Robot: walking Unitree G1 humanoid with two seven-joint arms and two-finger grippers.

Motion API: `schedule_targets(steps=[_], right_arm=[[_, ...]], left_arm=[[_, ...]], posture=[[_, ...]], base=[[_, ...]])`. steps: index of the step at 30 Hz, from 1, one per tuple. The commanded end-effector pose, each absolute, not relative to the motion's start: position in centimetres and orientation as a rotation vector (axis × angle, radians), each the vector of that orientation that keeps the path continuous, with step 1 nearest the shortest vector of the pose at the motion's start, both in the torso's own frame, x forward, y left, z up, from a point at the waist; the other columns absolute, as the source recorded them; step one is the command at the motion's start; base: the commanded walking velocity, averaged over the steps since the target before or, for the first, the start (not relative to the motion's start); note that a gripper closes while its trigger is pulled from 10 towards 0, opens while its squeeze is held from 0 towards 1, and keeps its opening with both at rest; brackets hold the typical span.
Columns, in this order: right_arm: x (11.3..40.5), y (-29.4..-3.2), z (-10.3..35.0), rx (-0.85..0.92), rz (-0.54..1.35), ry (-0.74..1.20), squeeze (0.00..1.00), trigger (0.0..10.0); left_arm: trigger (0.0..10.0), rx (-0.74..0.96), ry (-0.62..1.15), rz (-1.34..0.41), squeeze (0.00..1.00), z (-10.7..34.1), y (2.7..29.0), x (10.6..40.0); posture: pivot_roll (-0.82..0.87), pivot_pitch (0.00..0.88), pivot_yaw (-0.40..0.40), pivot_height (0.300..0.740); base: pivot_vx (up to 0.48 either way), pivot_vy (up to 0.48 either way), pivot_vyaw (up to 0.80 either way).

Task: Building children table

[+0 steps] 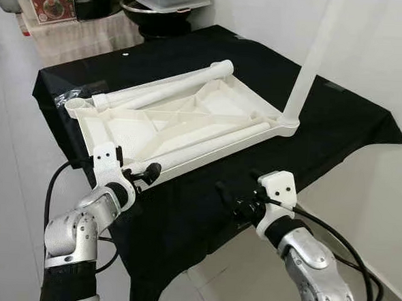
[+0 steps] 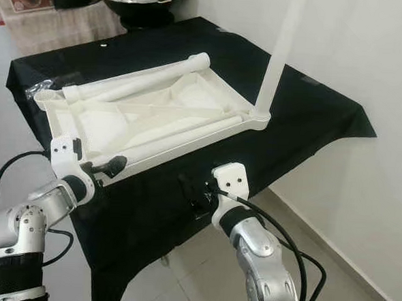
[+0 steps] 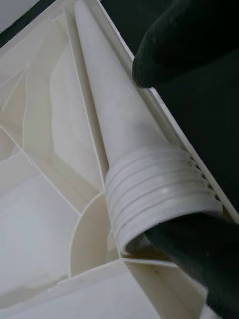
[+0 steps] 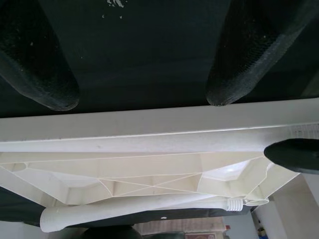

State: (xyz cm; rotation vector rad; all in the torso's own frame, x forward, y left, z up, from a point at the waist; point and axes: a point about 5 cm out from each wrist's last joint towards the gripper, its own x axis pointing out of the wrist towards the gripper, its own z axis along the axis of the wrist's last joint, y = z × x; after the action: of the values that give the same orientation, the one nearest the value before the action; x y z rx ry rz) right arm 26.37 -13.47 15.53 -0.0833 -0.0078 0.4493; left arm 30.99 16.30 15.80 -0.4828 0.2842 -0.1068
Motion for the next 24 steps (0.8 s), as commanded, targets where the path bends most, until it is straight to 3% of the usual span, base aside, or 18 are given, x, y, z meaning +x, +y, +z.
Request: schedule_targets(steps=[1,24], right_arm=[[26.19,-13.17,15.88,-0.077,0.466,-0.015,0.0,10.0],[26.38,-13.16,16.49,-0.083,0.463,-0.037,0.0,10.0]], left_arm=[[0.0,-0.508,0.277,-0.102,0.0,15.63,16.6,30.95],[0.0,-0.644,0.21,-0.159,0.0,16.39,16.58,31.02]], posture=[[-0.02,0.12,0.001,0.74],[-0.03,0.114,0.005,0.74]], base=[[0.0,0.0,0.0],[0.0,0.0,0.0]])
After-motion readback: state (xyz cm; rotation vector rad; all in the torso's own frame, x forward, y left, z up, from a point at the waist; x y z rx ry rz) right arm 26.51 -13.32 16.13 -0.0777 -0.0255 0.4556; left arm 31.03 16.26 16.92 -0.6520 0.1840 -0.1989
